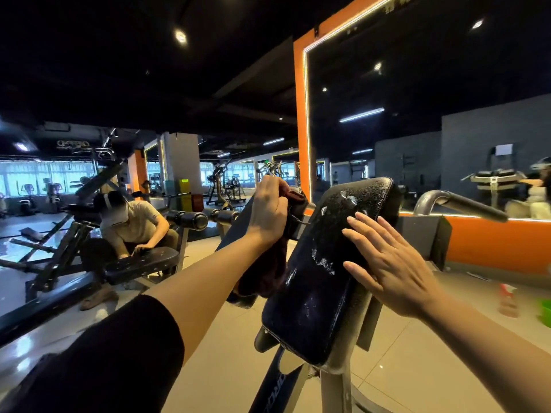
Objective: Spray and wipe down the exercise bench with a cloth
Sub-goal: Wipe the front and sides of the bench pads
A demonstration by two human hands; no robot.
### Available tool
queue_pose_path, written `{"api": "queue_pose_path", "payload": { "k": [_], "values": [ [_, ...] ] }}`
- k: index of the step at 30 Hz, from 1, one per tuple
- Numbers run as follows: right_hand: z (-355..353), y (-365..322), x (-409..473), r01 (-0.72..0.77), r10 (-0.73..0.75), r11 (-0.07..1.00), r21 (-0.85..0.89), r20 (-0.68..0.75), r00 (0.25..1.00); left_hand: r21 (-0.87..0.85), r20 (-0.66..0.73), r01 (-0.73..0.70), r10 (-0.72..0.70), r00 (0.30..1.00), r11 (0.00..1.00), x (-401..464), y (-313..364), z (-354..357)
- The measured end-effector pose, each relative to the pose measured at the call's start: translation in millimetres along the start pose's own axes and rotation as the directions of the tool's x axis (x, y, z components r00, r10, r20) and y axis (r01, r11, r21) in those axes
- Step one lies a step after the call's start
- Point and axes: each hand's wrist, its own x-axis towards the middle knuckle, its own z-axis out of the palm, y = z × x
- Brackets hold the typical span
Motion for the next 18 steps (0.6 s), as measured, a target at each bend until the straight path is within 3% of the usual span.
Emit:
{"api": "queue_pose_path", "payload": {
  "k": [7,10,12,13,15,17,18],
  "values": [
    [-33,16,8,-0.052,0.051,0.998,-0.037,-0.022,0.998,-0.162,-0.182,-0.054,0.024,0.983,0.985,26,43,17],
    [-40,25,19,-0.081,0.078,0.994,-0.073,-0.052,0.996,-0.184,-0.223,0.050,-0.092,0.971,0.982,27,52,43],
    [-41,29,22,-0.104,0.101,0.991,-0.082,-0.045,0.994,-0.260,-0.004,0.157,-0.163,0.987,0.953,19,57,62],
    [-42,30,23,-0.122,0.120,0.990,-0.070,-0.037,0.992,-0.258,0.164,0.135,-0.094,0.982,0.957,12,56,71],
    [-41,37,26,-0.160,0.159,0.986,-0.055,-0.030,0.987,-0.115,0.376,-0.098,0.134,0.917,0.989,0,44,82],
    [-41,43,31,-0.231,0.231,0.972,-0.040,-0.009,0.973,0.013,0.439,-0.231,0.202,0.876,0.973,1,15,86],
    [-40,47,35,-0.274,0.274,0.961,-0.023,0.003,0.962,0.051,0.431,-0.201,0.160,0.888,0.978,2,1,88]
  ]
}}
